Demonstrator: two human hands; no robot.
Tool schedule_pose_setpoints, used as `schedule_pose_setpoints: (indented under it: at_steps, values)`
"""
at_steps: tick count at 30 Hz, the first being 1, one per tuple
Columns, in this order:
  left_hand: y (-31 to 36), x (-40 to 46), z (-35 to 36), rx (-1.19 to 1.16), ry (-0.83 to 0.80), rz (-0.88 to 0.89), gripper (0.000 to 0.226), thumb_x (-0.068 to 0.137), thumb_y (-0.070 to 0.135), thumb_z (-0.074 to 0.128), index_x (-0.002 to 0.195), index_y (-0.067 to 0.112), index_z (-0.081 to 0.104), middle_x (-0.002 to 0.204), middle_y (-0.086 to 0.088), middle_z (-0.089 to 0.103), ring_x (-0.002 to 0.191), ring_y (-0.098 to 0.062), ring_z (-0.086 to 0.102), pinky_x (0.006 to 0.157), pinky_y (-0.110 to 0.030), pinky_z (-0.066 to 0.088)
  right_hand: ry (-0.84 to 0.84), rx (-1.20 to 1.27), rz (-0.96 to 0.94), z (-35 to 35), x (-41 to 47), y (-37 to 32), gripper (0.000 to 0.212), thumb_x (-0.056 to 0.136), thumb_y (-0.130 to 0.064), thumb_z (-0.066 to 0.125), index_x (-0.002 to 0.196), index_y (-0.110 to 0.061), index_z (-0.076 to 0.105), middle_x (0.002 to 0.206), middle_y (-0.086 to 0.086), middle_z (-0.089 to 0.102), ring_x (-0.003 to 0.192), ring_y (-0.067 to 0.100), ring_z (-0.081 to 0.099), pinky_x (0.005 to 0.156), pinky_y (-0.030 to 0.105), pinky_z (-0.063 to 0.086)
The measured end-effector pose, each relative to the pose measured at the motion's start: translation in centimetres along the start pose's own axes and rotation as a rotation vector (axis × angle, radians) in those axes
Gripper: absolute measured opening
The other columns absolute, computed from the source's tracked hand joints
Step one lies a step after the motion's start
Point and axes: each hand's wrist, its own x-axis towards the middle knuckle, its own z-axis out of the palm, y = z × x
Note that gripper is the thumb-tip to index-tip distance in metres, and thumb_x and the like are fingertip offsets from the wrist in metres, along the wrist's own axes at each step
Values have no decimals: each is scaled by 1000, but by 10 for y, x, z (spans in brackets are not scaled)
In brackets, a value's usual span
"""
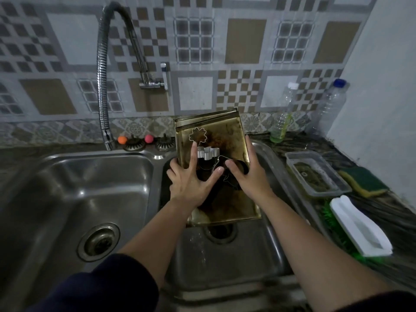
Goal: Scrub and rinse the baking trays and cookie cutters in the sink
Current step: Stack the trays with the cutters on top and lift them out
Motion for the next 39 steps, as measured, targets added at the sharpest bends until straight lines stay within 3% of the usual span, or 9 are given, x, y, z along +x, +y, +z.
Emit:
schedule_pose_setpoints:
  at_steps: [8,13,18,21,25,31,39]
  values:
    - [-1,-2,-10,-103,8,39,97,62,86,34,139,59,-17,135,-15,17,129,-39,18,103,-53,31,27,-48,-91,-2,4,-13,96,72,-73,56,148,-50,2,159,-12,19,144,15,23,114,47,29]
    - [0,-4,-13,-188,-12,66,96,66,80,44,140,59,-14,138,-12,10,134,-40,10,108,-54,24,40,-74,-119,-5,3,-17,96,74,-66,60,150,-46,4,159,-13,15,145,12,19,114,43,26]
    - [1,-4,-16,-249,-27,81,98,67,79,49,142,57,-10,139,-8,7,137,-35,5,111,-52,21,33,-116,-121,-7,3,-24,98,72,-68,59,148,-50,0,160,-12,12,146,17,16,114,52,26]
    - [2,-3,-18,-315,-26,100,105,59,89,49,141,59,-9,142,-7,4,139,-34,1,112,-53,19,40,-127,-154,-12,4,-31,97,74,-63,62,149,-49,1,160,-10,15,145,14,19,114,45,26]
    - [5,-3,-19,-385,5,114,102,56,87,41,140,59,-8,144,-8,2,140,-32,-2,112,-53,18,51,-140,-211,-17,7,-41,96,74,-61,64,147,-51,3,158,-9,19,139,4,20,108,32,24]
    - [8,1,-20,-409,43,120,96,59,87,40,138,63,-8,148,-11,-1,141,-36,-6,110,-58,18,52,-194,-222,-20,12,-51,95,75,-64,64,146,-53,2,158,-7,20,144,15,21,110,42,26]
    - [5,5,-26,-465,12,113,102,57,85,53,139,62,-2,149,-8,-2,143,-32,-6,113,-53,16,54,-169,-202,-18,14,-51,95,74,-64,65,144,-57,2,158,-7,20,143,14,22,110,41,27]
